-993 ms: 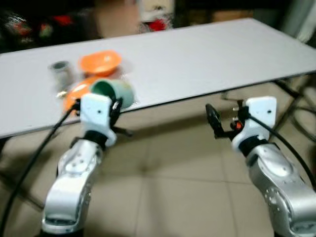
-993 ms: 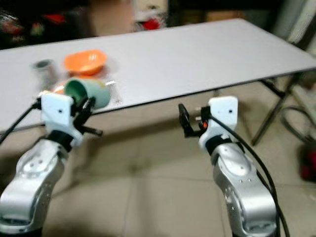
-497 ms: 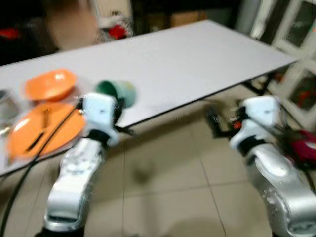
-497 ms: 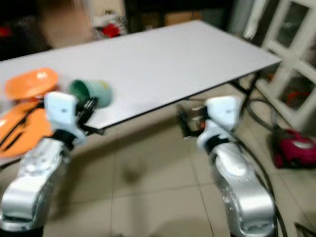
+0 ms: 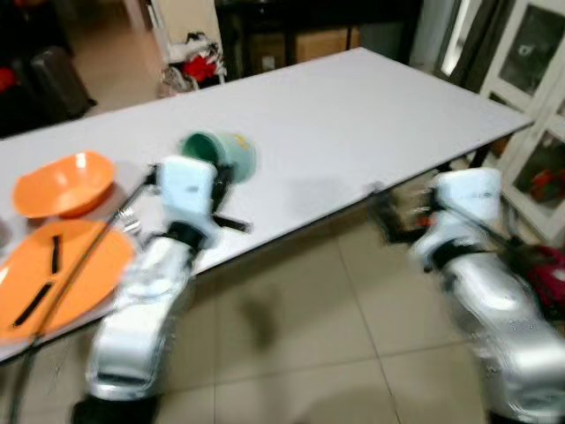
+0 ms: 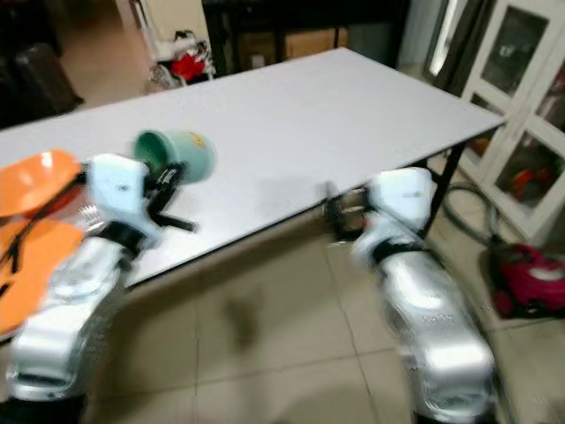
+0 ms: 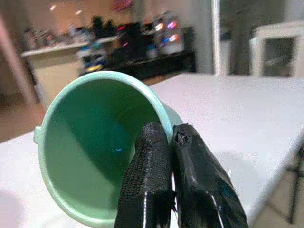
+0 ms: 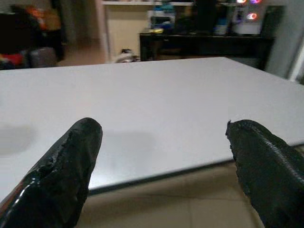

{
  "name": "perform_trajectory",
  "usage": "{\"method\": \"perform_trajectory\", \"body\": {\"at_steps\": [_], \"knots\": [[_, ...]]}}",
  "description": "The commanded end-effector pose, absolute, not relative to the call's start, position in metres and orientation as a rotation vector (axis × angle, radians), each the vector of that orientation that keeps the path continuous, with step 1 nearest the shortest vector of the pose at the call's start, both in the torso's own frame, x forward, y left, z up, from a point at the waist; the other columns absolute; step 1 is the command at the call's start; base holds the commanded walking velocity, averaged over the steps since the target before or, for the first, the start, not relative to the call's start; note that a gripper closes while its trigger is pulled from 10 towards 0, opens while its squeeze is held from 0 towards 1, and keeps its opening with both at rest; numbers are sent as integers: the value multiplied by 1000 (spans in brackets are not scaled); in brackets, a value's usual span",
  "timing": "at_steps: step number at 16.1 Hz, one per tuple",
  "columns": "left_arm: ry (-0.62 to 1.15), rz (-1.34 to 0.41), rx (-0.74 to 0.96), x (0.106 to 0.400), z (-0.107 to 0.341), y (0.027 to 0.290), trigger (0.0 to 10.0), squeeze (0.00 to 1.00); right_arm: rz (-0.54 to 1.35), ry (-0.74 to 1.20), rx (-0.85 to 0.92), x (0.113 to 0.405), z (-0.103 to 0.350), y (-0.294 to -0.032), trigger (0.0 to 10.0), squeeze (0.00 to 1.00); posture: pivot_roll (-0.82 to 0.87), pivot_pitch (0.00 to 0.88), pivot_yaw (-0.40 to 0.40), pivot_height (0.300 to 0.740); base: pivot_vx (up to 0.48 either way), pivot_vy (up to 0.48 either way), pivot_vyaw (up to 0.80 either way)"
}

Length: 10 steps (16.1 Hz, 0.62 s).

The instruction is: Setting the table

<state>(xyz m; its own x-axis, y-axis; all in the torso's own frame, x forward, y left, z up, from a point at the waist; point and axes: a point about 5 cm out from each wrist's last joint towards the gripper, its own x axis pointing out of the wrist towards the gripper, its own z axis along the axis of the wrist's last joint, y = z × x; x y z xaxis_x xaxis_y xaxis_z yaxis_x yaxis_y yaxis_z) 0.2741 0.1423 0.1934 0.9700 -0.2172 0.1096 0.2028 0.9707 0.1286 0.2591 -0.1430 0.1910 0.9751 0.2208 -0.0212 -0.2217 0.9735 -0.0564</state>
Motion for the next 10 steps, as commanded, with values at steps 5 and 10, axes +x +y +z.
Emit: {"method": "perform_trajectory", "body": {"at_steps": [5, 10], "knots": [[-138, -218, 125, 276, 196, 140, 10000, 0, 213, 9, -68, 258, 191, -144, 10000, 0, -114, 34, 80, 740, 375, 0, 0], [-143, -203, 127, 277, 197, 141, 10000, 0, 236, 11, -80, 263, 190, -143, 10000, 0, -105, 23, 59, 740, 375, 0, 0]]}}
